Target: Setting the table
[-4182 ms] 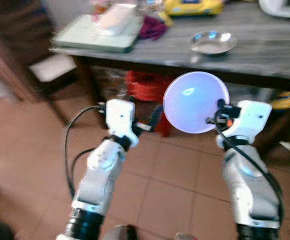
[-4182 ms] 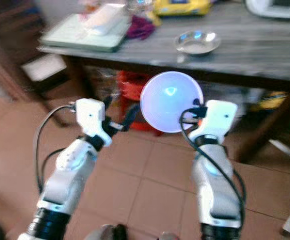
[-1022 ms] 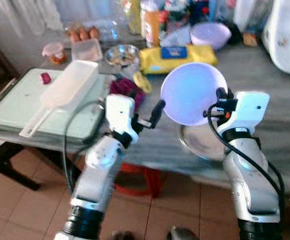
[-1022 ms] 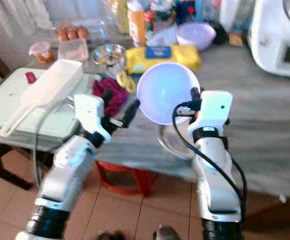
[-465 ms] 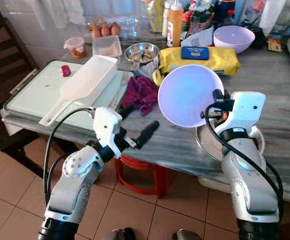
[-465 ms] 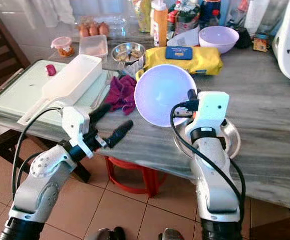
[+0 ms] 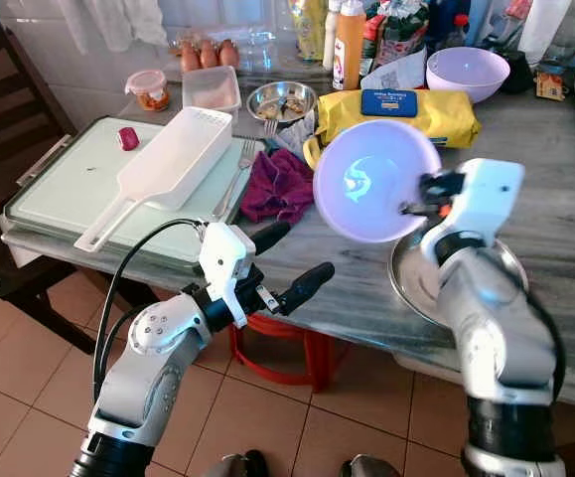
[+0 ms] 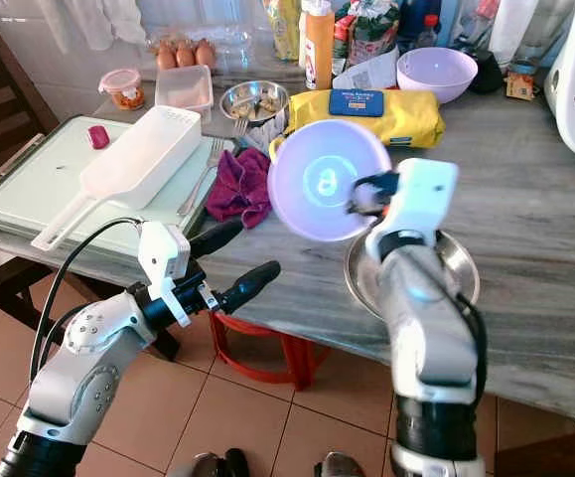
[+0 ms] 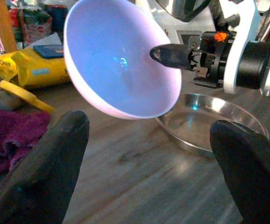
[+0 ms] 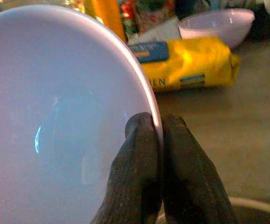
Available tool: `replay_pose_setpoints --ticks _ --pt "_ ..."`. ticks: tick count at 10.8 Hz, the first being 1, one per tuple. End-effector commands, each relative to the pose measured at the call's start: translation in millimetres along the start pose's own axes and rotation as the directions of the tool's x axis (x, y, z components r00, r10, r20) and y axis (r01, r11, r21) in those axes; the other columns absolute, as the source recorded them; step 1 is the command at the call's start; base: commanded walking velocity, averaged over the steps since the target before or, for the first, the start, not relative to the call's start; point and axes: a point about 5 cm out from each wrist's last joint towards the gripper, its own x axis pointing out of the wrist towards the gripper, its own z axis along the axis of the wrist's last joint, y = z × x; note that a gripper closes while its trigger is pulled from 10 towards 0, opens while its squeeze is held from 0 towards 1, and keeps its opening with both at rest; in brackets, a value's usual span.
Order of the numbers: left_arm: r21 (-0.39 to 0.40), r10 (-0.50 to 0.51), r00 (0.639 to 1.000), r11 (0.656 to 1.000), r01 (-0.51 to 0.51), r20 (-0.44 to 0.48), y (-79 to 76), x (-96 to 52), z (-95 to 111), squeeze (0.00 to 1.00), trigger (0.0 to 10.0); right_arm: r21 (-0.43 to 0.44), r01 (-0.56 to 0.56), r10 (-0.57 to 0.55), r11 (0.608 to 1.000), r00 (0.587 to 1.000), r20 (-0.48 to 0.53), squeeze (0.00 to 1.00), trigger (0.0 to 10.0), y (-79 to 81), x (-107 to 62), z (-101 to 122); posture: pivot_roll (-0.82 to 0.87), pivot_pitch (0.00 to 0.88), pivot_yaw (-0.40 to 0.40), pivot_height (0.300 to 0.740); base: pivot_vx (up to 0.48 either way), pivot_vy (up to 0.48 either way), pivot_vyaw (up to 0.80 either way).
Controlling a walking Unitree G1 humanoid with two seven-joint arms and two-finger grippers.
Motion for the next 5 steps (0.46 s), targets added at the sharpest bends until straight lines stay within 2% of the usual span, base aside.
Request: replay_pose_setpoints --ticks 1,3,5 --pt "0.006 -0.007 1.0 1.0 0.007 -0.006 -2.4 0.6 -0.2 0.0 10.0 0.075 -0.022 0.025 0.997 0.999 -0.043 0.0 10.0 7.9 3.0 -0.1 -0.21 0.158 0.067 0.74 0.0 0.0 0.0" --pt "0.0 -0.004 1.0 1.0 0.004 -0.011 -4.9 0.8 -2.7 0.0 10.0 0.172 -0.05 0.071 0.984 0.991 -0.114 0.0 10.0 18.1 3.2 -5.8 -0.21 0.157 0.068 0.74 0.0 0.0 0.0" --pt "-0.004 -0.011 1.0 1.0 0.011 -0.017 -7.8 1.6 -3.7 0.0 10.0 0.186 -0.063 0.099 0.981 0.976 -0.192 0.0 10.0 26.3 3.3 -13.4 -0.21 0.157 0.067 0.74 0.0 0.0 0.0"
